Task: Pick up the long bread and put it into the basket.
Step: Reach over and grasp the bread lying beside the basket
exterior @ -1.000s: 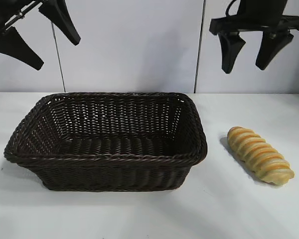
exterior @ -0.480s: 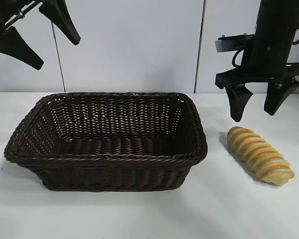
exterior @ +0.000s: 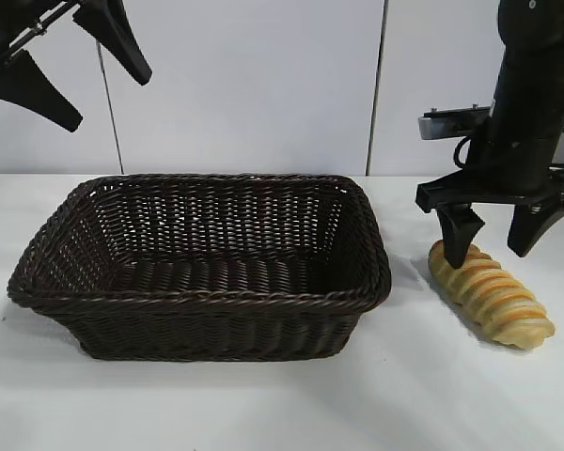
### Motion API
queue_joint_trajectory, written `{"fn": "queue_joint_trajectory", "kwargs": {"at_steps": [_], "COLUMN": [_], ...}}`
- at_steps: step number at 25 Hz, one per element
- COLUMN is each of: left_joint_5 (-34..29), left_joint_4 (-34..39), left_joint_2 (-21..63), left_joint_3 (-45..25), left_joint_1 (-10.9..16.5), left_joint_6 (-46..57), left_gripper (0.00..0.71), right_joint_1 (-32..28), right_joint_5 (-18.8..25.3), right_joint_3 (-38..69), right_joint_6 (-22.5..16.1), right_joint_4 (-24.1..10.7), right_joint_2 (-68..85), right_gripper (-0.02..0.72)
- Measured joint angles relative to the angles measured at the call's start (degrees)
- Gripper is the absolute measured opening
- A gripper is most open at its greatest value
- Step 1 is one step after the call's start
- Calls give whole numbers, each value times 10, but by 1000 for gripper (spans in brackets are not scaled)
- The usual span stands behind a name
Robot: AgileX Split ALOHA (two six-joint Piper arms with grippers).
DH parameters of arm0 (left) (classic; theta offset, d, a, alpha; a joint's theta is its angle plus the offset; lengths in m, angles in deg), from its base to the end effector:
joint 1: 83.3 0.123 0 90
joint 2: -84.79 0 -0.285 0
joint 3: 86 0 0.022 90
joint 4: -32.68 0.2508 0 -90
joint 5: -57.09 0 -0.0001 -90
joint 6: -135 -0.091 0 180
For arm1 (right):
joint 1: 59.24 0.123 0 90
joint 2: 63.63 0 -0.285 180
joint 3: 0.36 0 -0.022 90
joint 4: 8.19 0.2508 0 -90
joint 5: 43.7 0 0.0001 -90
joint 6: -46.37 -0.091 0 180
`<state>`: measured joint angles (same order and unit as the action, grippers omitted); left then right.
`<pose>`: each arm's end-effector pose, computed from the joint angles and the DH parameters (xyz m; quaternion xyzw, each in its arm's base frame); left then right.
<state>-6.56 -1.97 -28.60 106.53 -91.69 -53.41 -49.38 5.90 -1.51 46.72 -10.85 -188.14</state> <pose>0.3796 -0.1029 0.2854 0.0442 0.9497 -0.2822 0.1287 0.3889 0.0643 0.1480 -0.1027 0.9926 -0.0134 0.0627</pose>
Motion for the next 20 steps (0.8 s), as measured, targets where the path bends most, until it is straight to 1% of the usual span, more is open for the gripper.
{"fn": "queue_joint_trajectory", "kwargs": {"at_steps": [1,8,9,10,13,15,20], "left_joint_5": [0,1,2,2,2,2,3], "left_joint_4": [0,0,0,0,0,0,0], "left_joint_2": [0,0,0,0,0,0,0], "left_joint_3": [0,0,0,0,0,0,0], "left_joint_1": [0,0,0,0,0,0,0], "left_joint_6": [0,0,0,0,0,0,0], "left_gripper": [586,586,586,586,586,586,586], "right_joint_1": [0,0,0,0,0,0,0], "right_joint_5": [-1,-10,-11,-11,-9,-4,20], "right_joint_3": [0,0,0,0,0,0,-1], "right_joint_6": [2,3,3,4,4,5,5], "right_joint_4": [4,1,-1,-2,-5,-6,6], "right_joint_2": [-7,-27,-27,-28,-28,-28,-7], "right_gripper": [526,526,514,477,274,164,158]}}
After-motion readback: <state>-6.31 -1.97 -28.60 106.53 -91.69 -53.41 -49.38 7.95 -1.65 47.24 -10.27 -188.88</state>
